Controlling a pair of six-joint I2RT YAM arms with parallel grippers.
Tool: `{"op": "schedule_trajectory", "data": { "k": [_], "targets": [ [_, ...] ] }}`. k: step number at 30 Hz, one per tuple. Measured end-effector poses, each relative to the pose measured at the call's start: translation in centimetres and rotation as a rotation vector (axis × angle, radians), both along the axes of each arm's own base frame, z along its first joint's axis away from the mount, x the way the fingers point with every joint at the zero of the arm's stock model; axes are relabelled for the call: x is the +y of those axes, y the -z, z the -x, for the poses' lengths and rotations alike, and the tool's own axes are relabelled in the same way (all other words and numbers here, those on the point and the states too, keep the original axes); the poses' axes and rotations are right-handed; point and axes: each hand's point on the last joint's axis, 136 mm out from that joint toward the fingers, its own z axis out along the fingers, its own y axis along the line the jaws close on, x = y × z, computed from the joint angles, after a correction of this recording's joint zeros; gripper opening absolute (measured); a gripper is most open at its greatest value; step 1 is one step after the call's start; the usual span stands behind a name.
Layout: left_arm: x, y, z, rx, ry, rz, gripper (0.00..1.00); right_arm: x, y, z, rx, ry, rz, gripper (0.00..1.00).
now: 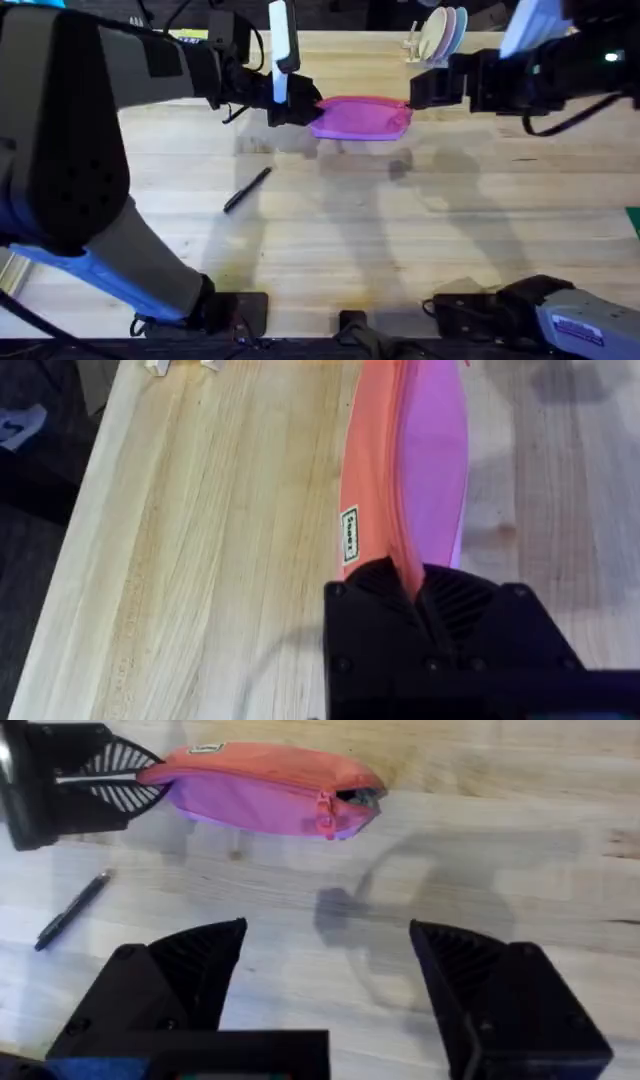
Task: Unzip the bag, pick up the pens from the table one at a time and place them inside, then zip the bag closed.
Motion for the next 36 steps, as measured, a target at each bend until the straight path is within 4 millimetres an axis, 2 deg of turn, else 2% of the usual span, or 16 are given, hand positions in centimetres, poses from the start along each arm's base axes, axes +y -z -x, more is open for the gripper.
{"op": "schedule_trajectory", "data": {
  "k": [9, 20, 25, 26, 36],
  "targets": [
    [0.0, 0.0, 0.0, 0.000, 0.000, 0.000, 0.042, 0.5, 2.6, -1.8, 0.059, 0.000, 0.018, 0.998],
    [0.0, 0.0, 0.0, 0.000, 0.000, 0.000, 0.042, 1.5, 4.4, -3.6, 0.071, 0.006, 0.011, 0.998],
    [0.0, 0.0, 0.0, 0.000, 0.000, 0.000, 0.042, 2.3, 6.2, -4.3, 0.069, 0.010, -0.003, 0.998],
    [0.0, 0.0, 0.0, 0.000, 0.000, 0.000, 0.042, 3.4, 7.1, -4.9, 0.040, 0.017, -0.035, 0.998],
    [0.0, 0.0, 0.0, 0.000, 0.000, 0.000, 0.042, 4.7, 9.0, -5.5, 0.012, 0.040, -0.070, 0.998]
  ]
}}
